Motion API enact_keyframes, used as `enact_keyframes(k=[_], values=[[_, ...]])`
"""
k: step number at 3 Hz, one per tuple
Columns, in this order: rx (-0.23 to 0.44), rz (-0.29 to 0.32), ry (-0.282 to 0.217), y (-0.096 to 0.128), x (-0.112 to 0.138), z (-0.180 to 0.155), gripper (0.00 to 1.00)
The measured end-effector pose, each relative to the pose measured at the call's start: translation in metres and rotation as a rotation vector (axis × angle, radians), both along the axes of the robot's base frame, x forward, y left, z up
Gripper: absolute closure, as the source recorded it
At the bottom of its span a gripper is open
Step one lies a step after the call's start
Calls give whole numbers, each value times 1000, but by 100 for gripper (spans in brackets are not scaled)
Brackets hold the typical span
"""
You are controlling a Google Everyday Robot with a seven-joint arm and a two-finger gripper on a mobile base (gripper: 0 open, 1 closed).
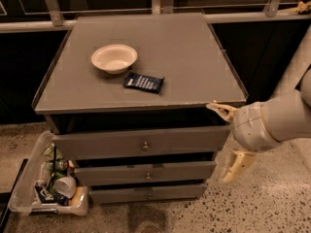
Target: Open top drawer
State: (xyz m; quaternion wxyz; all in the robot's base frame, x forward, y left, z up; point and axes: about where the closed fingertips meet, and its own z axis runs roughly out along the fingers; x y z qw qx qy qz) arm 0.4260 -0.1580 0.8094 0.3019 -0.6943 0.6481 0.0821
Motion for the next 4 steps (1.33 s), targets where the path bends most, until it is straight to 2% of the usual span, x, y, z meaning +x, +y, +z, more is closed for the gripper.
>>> enact_keyframes(k=[1, 2, 4], values=[[95, 24, -43, 4, 23, -29, 0], [114, 41, -78, 10, 40, -53, 0], [79, 28, -99, 11, 56, -89, 0]])
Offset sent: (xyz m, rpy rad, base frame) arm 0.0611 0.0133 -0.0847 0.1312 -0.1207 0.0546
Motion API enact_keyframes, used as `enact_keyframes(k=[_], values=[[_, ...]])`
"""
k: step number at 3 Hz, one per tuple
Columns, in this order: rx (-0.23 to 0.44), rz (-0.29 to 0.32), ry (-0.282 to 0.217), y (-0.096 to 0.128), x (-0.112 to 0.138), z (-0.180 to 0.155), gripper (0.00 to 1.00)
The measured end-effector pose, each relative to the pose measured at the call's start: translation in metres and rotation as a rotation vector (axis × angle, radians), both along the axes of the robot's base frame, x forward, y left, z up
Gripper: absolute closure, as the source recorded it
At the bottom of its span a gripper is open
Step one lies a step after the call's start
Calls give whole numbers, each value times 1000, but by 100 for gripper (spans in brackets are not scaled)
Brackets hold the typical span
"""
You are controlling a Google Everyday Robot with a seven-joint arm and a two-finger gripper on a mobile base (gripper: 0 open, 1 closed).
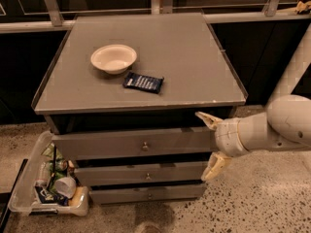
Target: Open top drawer
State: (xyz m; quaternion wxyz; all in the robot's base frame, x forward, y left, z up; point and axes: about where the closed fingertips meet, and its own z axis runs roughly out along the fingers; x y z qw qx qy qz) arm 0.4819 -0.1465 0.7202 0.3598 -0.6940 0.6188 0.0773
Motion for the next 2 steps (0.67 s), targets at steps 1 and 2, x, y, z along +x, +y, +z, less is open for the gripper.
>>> enact_keyframes(k=[1, 2], values=[[-33, -32, -9, 2, 14, -11, 0], [-63, -115, -19, 1, 36, -18, 0]])
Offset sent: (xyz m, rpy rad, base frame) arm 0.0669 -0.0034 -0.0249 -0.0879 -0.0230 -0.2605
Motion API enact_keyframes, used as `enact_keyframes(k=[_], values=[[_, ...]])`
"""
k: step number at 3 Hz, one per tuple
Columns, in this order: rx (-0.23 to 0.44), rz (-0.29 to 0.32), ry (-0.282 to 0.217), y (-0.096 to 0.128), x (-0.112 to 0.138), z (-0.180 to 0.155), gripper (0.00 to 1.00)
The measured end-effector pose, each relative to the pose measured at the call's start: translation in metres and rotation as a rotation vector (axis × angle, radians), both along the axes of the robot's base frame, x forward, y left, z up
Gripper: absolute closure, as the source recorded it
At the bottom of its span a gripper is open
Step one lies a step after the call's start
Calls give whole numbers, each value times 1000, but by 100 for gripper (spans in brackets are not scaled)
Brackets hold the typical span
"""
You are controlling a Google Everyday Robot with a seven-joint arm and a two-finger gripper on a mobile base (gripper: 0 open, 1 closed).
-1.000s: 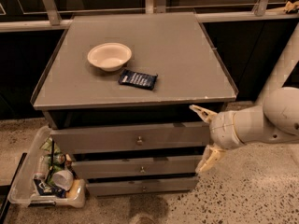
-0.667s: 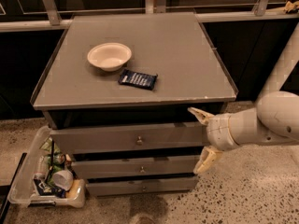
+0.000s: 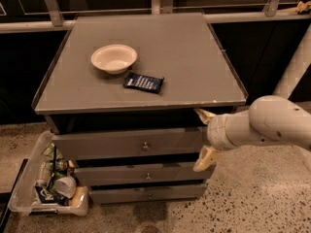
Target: Open top drawer
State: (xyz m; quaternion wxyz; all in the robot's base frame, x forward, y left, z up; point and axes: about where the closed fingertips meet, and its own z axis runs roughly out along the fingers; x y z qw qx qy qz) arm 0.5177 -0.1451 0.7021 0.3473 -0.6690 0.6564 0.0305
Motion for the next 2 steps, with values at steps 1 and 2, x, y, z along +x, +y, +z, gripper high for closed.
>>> enact_keyframes(k=[1, 2], values=[[-11, -80, 15, -3, 9, -11, 0], [-10, -128, 46, -9, 11, -27, 0]])
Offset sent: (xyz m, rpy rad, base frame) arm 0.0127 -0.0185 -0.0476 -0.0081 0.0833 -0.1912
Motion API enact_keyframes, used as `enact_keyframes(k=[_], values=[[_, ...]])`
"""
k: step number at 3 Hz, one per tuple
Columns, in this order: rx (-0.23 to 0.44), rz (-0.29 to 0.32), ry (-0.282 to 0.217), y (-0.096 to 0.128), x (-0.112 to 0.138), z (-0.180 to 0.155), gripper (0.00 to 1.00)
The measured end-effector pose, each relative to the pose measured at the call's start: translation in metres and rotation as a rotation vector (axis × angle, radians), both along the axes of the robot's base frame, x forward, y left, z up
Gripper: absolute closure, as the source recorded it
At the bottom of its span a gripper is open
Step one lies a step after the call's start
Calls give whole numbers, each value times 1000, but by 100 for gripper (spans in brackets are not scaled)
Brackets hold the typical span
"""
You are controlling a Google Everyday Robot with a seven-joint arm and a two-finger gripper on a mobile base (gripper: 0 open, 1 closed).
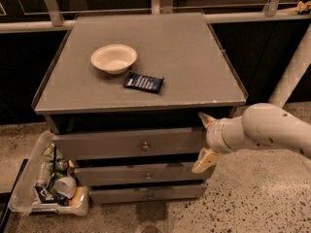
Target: Open top drawer
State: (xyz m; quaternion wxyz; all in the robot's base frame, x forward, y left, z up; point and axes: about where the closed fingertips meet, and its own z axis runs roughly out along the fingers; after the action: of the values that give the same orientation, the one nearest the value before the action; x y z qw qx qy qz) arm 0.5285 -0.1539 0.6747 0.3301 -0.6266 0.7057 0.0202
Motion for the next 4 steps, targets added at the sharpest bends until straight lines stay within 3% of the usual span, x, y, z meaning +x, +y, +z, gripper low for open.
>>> enact_keyframes(k=[1, 2, 3, 4], values=[[8, -18, 26, -3, 5, -14, 0], [98, 19, 49, 4, 13, -20, 0], [156, 139, 1, 14, 29, -6, 0], [149, 158, -13, 14, 32, -3, 0]])
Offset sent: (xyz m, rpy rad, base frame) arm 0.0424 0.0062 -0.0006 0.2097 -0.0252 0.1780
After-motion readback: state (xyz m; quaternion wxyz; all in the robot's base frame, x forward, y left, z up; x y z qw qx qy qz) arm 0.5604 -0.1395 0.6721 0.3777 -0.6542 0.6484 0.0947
